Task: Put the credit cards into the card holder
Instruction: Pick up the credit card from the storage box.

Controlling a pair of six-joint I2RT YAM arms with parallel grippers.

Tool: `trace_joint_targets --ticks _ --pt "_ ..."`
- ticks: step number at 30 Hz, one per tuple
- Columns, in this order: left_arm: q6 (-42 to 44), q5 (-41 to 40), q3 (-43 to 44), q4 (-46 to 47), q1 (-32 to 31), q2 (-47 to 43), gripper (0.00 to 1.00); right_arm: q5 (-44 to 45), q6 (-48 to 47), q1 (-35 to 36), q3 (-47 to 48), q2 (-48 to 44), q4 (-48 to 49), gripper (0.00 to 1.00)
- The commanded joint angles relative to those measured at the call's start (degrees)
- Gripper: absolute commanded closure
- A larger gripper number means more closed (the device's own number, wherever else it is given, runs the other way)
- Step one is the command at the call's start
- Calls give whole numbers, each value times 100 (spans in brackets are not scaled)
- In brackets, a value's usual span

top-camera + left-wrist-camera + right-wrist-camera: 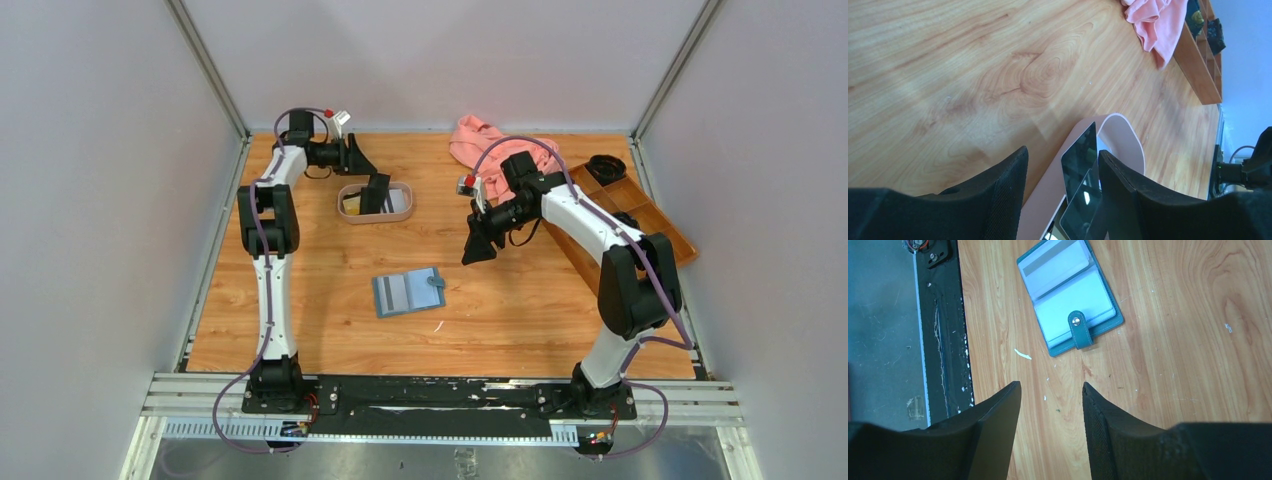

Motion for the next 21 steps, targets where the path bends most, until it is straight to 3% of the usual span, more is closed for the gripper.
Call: trace_joint_targets --ticks 1,21 --pt "-101 276 -169 36 -11 87 43 -117 -7 -75 11 110 -154 48" --pt "-423 656 -552 477 -10 -16 62 -92 -24 -77 16 110 -171 48"
